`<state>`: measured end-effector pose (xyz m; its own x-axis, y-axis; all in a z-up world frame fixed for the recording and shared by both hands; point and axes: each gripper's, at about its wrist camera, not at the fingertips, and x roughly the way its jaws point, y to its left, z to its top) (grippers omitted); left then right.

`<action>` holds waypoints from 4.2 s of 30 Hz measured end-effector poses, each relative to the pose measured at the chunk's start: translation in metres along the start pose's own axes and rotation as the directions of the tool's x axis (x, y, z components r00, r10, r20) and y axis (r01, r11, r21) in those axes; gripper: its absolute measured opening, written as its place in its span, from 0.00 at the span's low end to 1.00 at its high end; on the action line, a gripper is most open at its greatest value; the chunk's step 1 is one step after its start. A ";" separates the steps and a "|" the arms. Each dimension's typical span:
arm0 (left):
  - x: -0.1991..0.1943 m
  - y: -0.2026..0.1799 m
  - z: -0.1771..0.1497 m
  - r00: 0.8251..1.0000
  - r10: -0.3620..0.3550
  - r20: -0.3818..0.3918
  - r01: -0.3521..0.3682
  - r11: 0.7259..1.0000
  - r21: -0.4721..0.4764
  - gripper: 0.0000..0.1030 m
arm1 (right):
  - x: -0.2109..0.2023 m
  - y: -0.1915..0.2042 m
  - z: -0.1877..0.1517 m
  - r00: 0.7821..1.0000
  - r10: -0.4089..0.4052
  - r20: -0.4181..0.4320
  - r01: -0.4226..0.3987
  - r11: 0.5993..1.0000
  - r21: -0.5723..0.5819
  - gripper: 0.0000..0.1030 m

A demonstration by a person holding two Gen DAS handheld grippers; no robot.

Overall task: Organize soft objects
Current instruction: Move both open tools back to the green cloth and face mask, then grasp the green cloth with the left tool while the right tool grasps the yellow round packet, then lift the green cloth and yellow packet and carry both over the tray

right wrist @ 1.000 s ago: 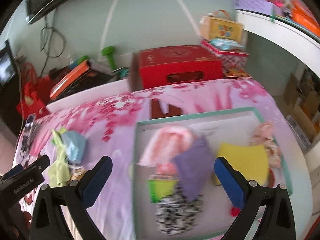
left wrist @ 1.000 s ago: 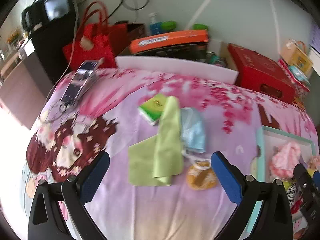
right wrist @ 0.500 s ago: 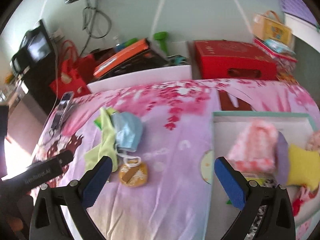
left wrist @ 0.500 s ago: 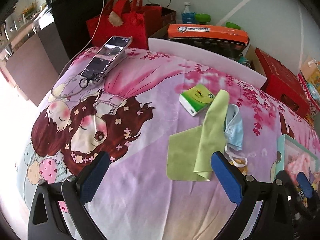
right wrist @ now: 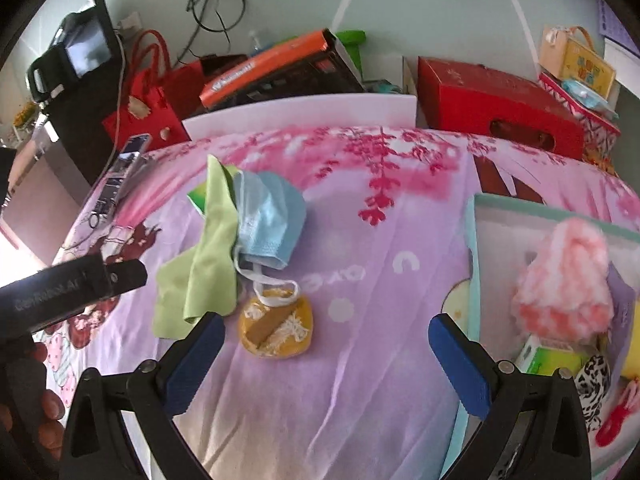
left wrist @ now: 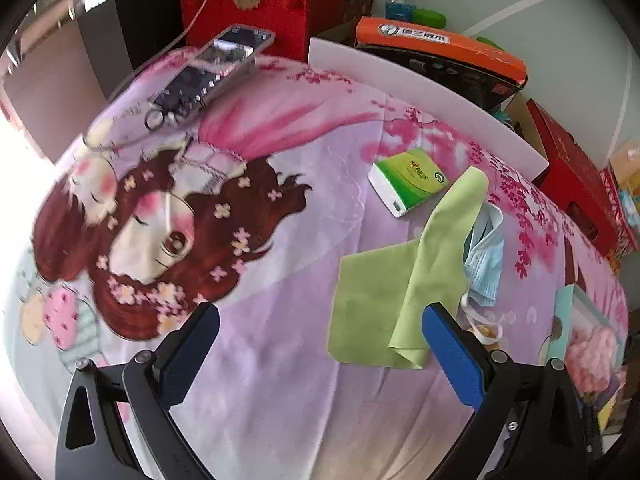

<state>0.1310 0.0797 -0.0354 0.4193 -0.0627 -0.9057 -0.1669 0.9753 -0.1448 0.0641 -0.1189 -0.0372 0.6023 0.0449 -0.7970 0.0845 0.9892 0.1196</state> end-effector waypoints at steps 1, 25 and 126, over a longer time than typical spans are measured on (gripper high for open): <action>0.003 0.001 0.000 1.000 -0.021 -0.006 0.021 1.000 -0.014 0.98 | 0.001 0.000 0.000 1.000 -0.008 -0.004 0.008 1.000 0.002 1.00; 0.050 -0.028 -0.005 0.996 -0.026 -0.081 0.030 0.998 0.050 0.97 | 0.029 0.026 -0.011 0.995 0.037 -0.088 -0.043 0.996 -0.073 0.91; -0.145 -0.083 -0.019 0.749 -0.595 0.291 0.530 0.802 0.276 0.05 | -0.101 -0.079 0.021 0.977 0.008 0.213 -0.050 0.980 0.192 0.47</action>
<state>0.0673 0.0036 0.1000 0.6730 -0.5656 -0.4766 0.3342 0.8074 -0.4862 0.0134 -0.2044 0.0465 0.7585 0.0220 -0.6513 0.2049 0.9407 0.2704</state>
